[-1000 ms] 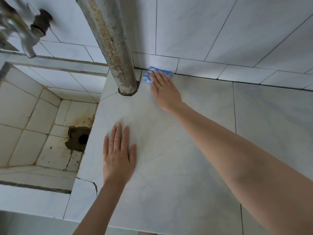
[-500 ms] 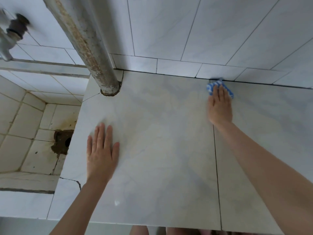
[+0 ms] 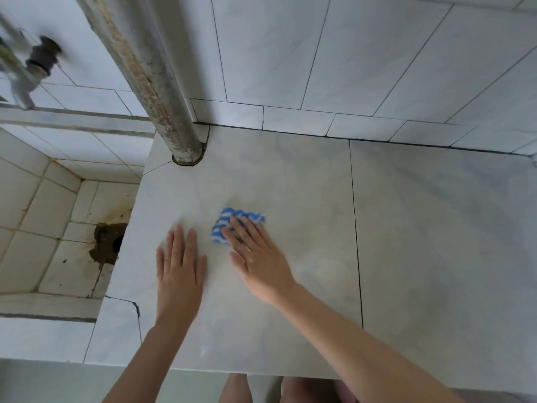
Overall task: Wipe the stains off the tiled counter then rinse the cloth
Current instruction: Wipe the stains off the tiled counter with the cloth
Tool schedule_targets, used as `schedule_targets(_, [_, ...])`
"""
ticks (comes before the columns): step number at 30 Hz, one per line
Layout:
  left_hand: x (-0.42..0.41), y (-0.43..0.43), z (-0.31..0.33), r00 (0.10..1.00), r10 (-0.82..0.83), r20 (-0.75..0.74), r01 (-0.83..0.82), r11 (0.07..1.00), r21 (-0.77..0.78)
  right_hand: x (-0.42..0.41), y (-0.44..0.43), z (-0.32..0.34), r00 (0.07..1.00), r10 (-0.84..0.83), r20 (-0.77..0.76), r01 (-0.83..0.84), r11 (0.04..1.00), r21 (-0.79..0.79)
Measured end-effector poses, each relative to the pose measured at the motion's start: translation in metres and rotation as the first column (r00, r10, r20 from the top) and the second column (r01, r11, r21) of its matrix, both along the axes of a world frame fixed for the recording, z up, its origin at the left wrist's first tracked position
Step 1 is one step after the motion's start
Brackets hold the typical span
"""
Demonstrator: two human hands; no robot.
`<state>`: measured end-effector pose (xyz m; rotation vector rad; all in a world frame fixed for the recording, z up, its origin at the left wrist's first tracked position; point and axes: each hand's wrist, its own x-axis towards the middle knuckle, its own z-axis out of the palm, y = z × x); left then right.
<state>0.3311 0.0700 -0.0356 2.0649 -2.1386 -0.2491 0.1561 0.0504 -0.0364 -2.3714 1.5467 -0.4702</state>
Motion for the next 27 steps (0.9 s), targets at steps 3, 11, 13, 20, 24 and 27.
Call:
schedule_targets(3, [-0.001, 0.006, 0.001, 1.0, -0.004, 0.004, 0.003, 1.0, 0.019, -0.035, -0.008, 0.0, 0.996, 0.006, -0.092, -0.008, 1.0, -0.013])
schedule_targets(11, [-0.003, 0.01, 0.001, 1.0, -0.005, 0.004, 0.005, 0.999, 0.046, -0.197, -0.038, -0.019, 0.848, -0.392, -0.356, 0.456, 0.883, 0.113])
schedule_targets(13, [-0.002, 0.011, 0.0, 1.0, -0.014, 0.008, 0.014, 0.999, 0.044, -0.184, -0.026, -0.015, 0.84, -0.412, -0.352, 0.47, 0.878, 0.093])
schedule_targets(20, [-0.001, 0.012, -0.001, 1.0, -0.011, -0.011, 0.012, 0.999, 0.04, -0.061, 0.054, 0.001, 0.984, -0.124, -0.129, 0.143, 0.978, 0.151])
schedule_targets(24, [0.001, 0.011, 0.0, 0.999, -0.01, -0.041, 0.012, 0.999, 0.046, -0.026, 0.069, 0.026, 0.987, -0.156, -0.049, 0.161, 0.976, 0.149])
schedule_targets(27, [0.005, 0.012, 0.001, 0.999, -0.026, -0.034, 0.027, 0.998, 0.049, -0.028, 0.05, 0.029, 0.994, -0.105, -0.042, 0.109, 0.988, 0.107])
